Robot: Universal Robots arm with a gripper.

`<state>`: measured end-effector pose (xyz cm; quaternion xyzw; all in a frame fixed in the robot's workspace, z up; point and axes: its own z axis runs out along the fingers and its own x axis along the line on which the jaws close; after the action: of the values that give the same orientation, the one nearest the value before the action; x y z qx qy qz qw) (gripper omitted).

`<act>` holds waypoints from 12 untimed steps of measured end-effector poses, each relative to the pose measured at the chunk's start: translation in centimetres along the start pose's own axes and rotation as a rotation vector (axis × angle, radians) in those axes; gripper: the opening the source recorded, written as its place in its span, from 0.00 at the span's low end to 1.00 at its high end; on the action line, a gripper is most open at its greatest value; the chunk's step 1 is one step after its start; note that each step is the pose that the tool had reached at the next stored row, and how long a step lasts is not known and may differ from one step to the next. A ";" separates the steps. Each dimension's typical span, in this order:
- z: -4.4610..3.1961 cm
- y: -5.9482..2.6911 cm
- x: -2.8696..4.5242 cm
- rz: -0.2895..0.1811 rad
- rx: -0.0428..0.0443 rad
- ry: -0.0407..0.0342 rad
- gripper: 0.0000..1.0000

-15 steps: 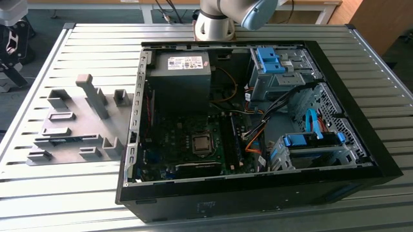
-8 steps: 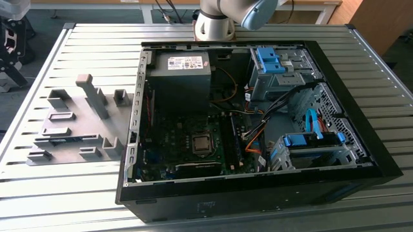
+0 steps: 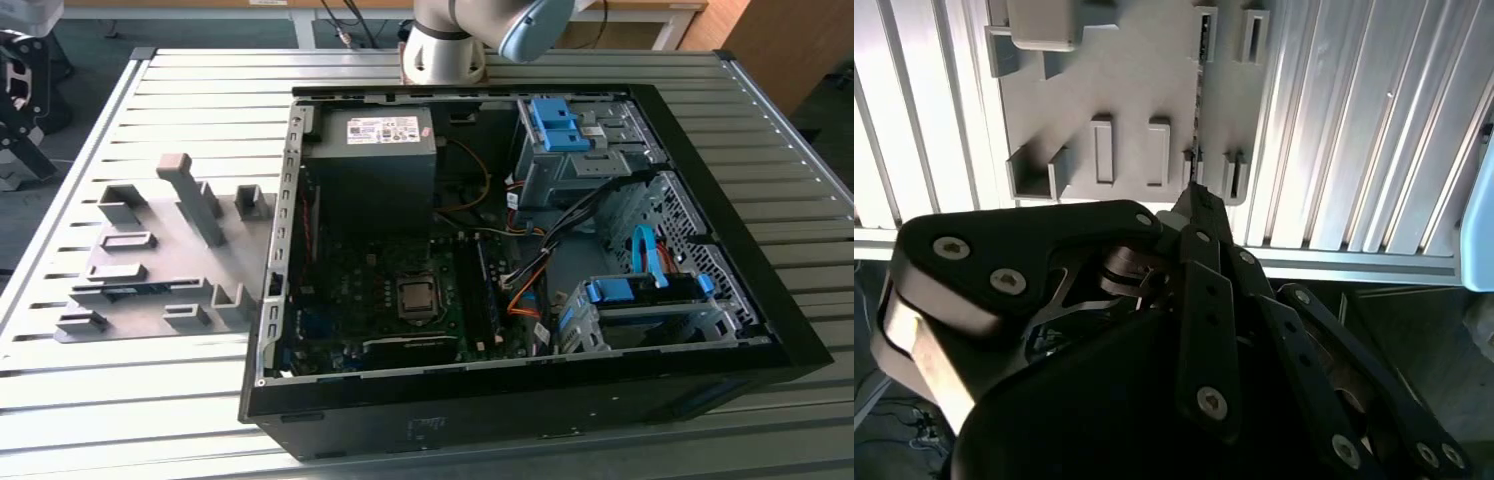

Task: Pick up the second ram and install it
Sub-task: 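Pick up the second ram and move it above second insertion slot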

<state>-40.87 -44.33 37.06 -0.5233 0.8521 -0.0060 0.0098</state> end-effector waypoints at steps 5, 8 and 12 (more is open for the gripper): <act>0.01 0.03 0.02 -0.045 -0.0004 -0.0009 0.11; 0.01 0.04 0.02 -0.074 -0.0007 -0.0014 0.11; 0.01 0.05 0.02 -0.108 -0.0010 -0.0021 0.11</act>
<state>-40.92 -44.33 37.05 -0.5687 0.8225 -0.0056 0.0101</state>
